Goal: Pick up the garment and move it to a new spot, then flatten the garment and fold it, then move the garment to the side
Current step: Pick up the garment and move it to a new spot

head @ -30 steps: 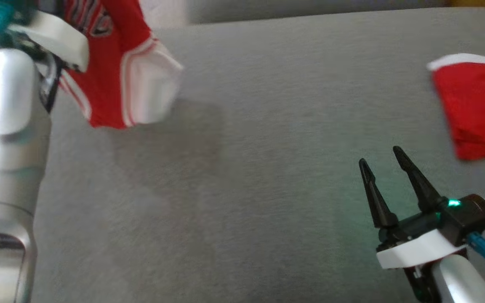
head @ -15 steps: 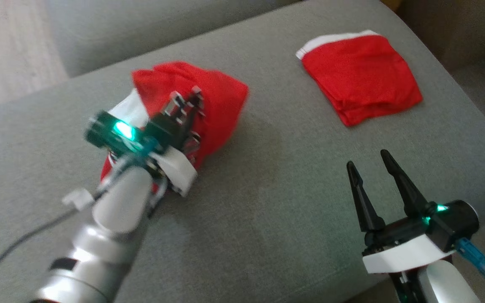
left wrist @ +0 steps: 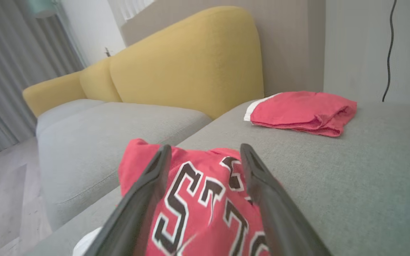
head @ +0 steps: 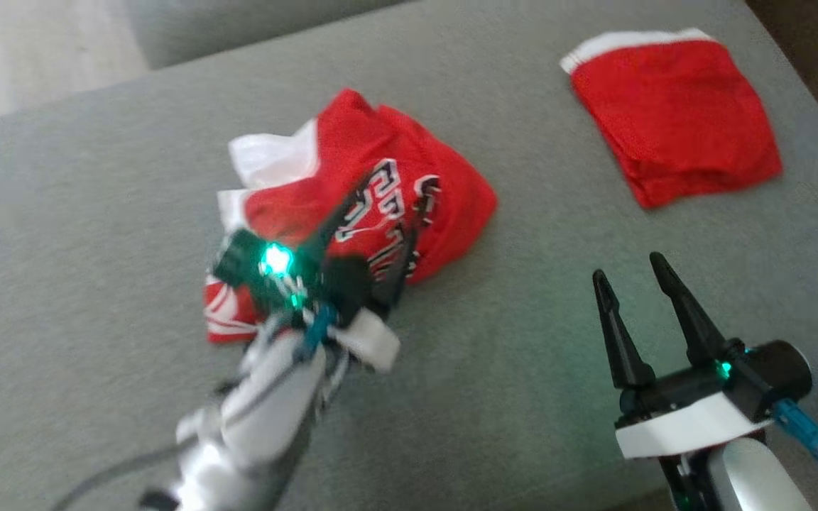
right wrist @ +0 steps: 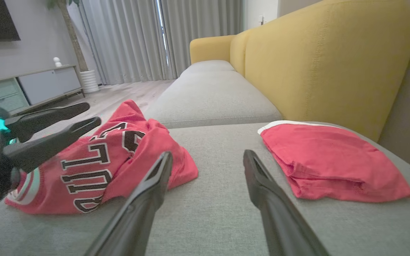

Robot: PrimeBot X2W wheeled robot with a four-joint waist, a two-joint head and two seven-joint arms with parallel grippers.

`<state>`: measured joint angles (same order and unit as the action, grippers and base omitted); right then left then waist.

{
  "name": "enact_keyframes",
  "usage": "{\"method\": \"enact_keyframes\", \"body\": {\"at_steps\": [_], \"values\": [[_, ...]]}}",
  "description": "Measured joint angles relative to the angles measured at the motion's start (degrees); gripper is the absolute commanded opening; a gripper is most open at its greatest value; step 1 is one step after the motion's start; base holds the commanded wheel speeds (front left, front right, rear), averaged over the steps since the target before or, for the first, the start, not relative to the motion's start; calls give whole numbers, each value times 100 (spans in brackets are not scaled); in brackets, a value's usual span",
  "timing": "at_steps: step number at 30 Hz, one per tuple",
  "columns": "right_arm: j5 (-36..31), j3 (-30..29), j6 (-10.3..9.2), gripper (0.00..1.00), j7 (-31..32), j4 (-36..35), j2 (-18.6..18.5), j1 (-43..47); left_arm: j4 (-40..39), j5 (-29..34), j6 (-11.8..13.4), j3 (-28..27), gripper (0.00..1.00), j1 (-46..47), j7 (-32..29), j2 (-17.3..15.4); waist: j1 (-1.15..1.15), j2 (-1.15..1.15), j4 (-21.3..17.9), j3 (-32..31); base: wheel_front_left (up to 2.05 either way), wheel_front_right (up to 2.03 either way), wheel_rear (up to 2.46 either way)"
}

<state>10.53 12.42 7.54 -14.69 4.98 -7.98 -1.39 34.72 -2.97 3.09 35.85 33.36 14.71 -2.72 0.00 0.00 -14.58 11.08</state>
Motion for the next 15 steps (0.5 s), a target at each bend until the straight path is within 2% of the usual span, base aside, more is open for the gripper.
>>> {"method": "enact_keyframes", "body": {"at_steps": [4, 5, 9, 15], "values": [[35, -100, 0, 100, 0, 132, 8, 263, -689, -176, 338, -111, 100, -1002, 0, -32, -1, 0, 469, -344, 0, 0, 0], [35, -100, 0, 100, 0, 132, 8, 263, -689, -176, 338, -111, 100, -1002, 0, -32, -1, 0, 469, -344, 0, 0, 0], [65, -326, 0, 100, 0, 242, 53, 599, -1337, -336, 578, -444, 100, -1844, 0, -191, -2, 0, 1000, -687, 0, 0, 0], [74, -538, 0, 100, 0, 337, 224, 861, -2042, -661, 767, -1067, 100, -2949, -1, -369, -2, 0, 1673, -1181, 0, 0, 0]]}}
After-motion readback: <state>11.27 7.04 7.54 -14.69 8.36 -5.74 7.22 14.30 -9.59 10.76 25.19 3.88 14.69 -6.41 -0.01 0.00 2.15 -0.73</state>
